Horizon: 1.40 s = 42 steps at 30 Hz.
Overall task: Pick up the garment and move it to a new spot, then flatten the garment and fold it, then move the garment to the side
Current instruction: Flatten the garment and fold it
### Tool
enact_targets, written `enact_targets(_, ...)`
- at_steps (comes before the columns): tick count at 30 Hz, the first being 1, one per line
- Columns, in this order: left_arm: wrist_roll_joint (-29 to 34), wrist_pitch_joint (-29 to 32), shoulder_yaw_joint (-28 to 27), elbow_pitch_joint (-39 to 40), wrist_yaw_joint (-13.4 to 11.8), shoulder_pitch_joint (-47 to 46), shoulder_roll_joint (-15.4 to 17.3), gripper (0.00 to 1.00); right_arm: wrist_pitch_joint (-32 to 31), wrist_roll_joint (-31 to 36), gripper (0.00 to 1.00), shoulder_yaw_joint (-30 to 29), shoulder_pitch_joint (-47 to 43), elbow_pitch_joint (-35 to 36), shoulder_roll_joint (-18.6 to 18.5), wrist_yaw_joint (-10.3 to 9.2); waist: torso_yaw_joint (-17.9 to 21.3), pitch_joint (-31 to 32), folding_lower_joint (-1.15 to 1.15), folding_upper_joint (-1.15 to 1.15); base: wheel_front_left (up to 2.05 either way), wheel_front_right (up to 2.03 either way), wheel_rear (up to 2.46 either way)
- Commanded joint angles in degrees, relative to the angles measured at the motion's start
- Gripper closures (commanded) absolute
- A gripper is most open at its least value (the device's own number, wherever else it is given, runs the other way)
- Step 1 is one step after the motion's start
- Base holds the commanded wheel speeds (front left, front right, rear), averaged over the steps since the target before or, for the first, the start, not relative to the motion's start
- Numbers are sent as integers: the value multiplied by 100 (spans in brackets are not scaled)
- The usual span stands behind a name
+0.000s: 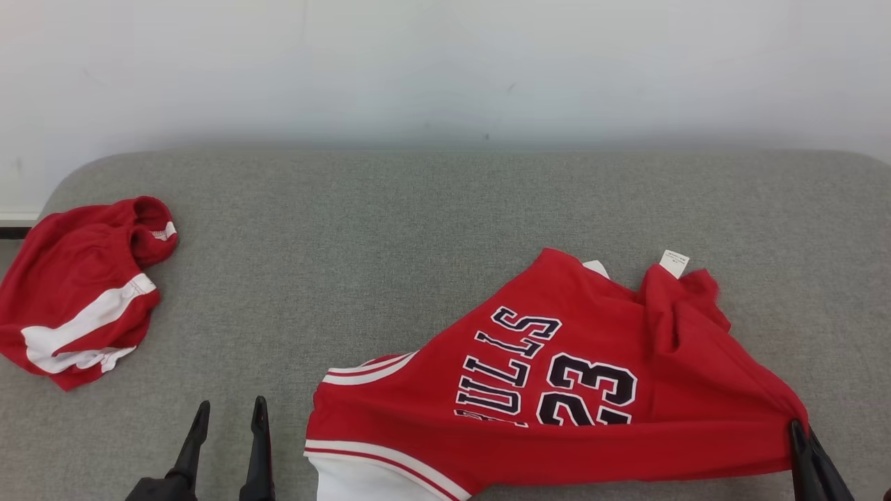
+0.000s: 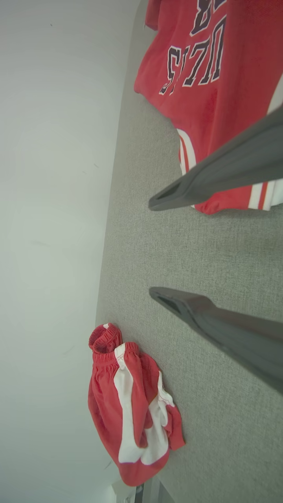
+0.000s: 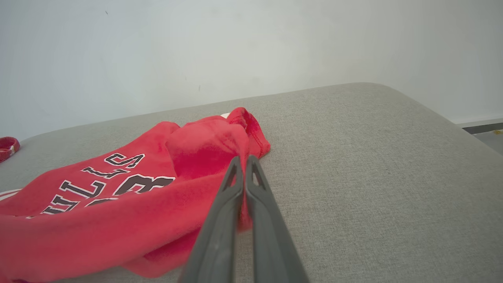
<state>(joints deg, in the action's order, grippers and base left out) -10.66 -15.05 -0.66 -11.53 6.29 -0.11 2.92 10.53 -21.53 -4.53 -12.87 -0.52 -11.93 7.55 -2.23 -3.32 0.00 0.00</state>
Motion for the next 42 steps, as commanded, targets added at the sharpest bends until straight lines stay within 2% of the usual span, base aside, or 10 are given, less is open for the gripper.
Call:
enact_targets(1, -18, -19, 2, 1, -8, 54, -4, 0, -37, 52, 100, -7, 3, 45, 9, -13, 5, 7, 0, 0, 0, 0, 0)
enact_targets(6, -13, -19, 72, -34, -3, -9, -4, 0, -166, 121, 100, 225, 391, -164, -117, -13, -54, 28, 0, 0, 0, 0, 0)
enact_targets(12, 58, -19, 111, -58, 29, -114, -5, 0, -209, 223, 100, 714, 1391, -1005, -284, -13, -260, -16, 0, 0, 0, 0, 0)
enact_targets(16, 62, -19, 170, -109, 64, -193, -4, 0, -117, 275, 100, 1171, 2428, -2142, -383, -13, -491, -99, 0, 0, 0, 0, 0)
enact_targets(23, 5, -19, 282, -129, 63, -323, -4, 0, 129, 265, 100, 1432, 3740, -3984, -284, -13, -738, -260, 0, 0, 0, 0, 0)
enact_targets(24, -4, -19, 284, -127, 64, -336, -3, 0, 185, 300, 89, 1461, 3867, -4218, -282, -13, -753, -278, 0, 0, 0, 0, 0)
enact_targets(25, -7, -19, 293, -125, 64, -342, -5, 0, 228, 314, 0, 1495, 3981, -4422, -266, -13, -763, -286, 0, 0, 0, 0, 0)
enact_targets(29, -28, -19, 301, -107, 21, -317, -4, 0, 407, 250, 0, 1633, 4253, -4835, -216, -13, -727, -292, 0, 0, 0, 0, 0)
enact_targets(33, -29, -19, 253, -91, -6, -255, -4, 0, 464, 154, 0, 1682, 4220, -4727, -229, -13, -607, -256, 0, 0, 0, 0, 0)
enact_targets(42, 113, -19, -12, 21, 6, -115, -4, 0, 462, 170, 0, 891, 3001, -2575, -295, -13, -115, -129, 0, 0, 0, 0, 0)
